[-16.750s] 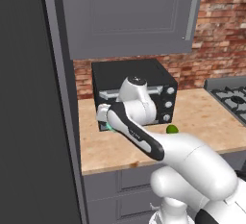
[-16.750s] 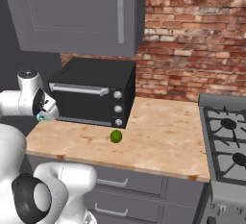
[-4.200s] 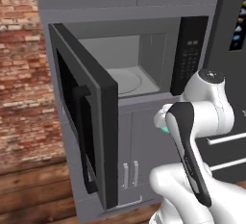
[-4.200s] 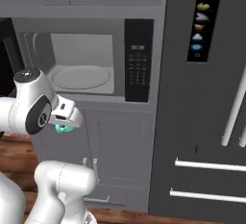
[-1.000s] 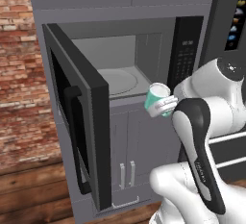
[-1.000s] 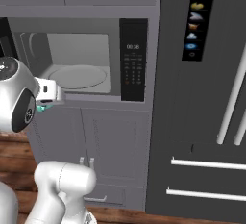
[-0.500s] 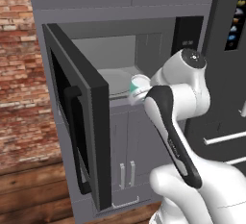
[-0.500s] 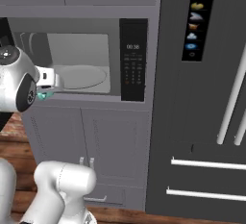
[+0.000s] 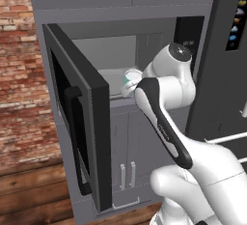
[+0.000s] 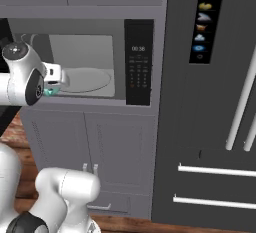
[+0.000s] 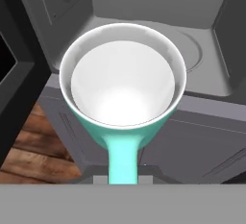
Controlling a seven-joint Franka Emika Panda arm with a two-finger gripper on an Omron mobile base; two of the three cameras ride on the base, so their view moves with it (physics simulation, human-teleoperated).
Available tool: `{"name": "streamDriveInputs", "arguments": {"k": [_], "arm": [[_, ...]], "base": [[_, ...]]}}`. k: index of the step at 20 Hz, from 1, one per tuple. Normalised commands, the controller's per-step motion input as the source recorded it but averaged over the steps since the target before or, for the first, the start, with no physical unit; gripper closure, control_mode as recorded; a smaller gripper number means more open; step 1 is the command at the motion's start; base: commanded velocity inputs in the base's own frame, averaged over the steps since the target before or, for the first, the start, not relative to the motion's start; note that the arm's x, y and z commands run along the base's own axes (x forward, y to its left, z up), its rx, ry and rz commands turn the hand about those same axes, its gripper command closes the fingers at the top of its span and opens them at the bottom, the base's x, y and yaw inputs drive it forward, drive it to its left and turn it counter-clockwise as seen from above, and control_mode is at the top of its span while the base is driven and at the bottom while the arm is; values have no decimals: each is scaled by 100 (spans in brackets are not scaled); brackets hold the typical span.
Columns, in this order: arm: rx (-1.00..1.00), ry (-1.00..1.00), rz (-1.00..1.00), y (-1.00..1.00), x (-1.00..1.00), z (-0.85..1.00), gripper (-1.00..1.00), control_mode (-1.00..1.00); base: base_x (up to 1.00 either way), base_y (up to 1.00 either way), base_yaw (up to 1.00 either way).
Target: Pick the mug from the counter and place it inside the microwave. Then close the microwave.
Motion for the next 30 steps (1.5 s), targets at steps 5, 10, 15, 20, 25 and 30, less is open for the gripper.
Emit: {"name": "streamDriveInputs", "arguments": {"k": [5, 10, 15, 20, 25, 30], "arm": [[0, 0, 0, 0, 39, 0, 100, -100], [-1, 0, 0, 0, 32, 0, 100, -100], [-2, 0, 0, 0, 30, 0, 100, -100], [-2, 0, 0, 0, 16, -7, 100, -100], [-1, 0, 0, 0, 20, -9, 100, -100], [0, 0, 0, 0, 18, -17, 100, -100]], "base": [[0, 0, 0], [0, 0, 0], [0, 0, 0], [0, 0, 0], [0, 0, 0], [0, 0, 0]]}}
